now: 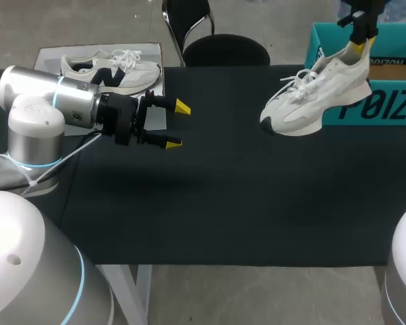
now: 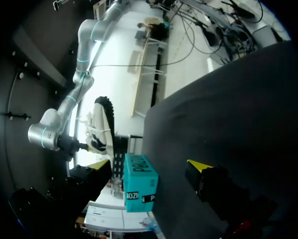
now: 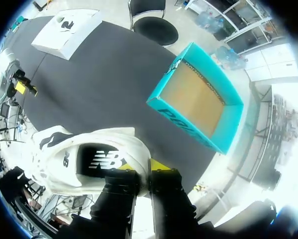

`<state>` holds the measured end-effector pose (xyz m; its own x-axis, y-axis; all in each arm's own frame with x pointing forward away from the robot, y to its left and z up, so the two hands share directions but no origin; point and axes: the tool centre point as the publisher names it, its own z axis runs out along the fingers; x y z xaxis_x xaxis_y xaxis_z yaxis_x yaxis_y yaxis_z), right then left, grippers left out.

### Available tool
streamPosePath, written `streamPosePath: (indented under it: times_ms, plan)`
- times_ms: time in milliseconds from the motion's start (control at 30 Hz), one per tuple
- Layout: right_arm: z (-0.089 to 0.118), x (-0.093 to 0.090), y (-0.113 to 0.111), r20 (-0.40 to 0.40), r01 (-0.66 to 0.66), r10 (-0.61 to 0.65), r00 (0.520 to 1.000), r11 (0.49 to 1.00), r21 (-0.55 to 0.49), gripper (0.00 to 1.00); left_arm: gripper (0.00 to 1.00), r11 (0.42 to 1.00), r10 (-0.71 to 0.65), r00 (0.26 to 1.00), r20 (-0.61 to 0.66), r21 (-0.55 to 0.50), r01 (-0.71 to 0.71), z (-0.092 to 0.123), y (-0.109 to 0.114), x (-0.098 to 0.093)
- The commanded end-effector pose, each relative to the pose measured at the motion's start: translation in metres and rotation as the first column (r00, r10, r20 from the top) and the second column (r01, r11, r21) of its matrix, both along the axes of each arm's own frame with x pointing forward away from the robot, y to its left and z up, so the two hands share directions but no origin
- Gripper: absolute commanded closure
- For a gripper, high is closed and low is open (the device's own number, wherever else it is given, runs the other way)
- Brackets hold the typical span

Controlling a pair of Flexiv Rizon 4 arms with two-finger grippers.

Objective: Take the shoe out of the shoebox, open the shoe tongue, remove and reinsert the insole, then place the shoe into the shoebox

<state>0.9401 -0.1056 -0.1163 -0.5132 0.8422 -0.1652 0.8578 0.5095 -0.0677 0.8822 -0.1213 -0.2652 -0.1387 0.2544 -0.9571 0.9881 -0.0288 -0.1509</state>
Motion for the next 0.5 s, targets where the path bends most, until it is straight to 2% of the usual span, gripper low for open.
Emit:
streamPosePath:
  times_ms: [33, 433, 500]
  plan:
    - [0.0012, -0.0025, -0.0011, 0.005, 0.0, 0.0, 1.0, 1.0, 0.002, 1.0, 0.0, 1.0, -0.001, 1.0, 0.001, 0.001, 0.001, 0.0, -0.0003, 0.0004]
    - [0.0012, -0.0025, -0.0011, 0.005, 0.0, 0.0, 1.0, 1.0, 0.002, 1.0, 0.0, 1.0, -0.001, 1.0, 0.001, 0.001, 0.001, 0.0, -0.0003, 0.0004]
    - [0.0058, -0.0006, -0.0087, 0.019, 0.028, -0.028, 0.999, 1.0, 0.006, 1.0, 0.0, 1.0, -0.001, 1.0, 0.001, 0.001, 0.001, 0.0, -0.0003, 0.0004]
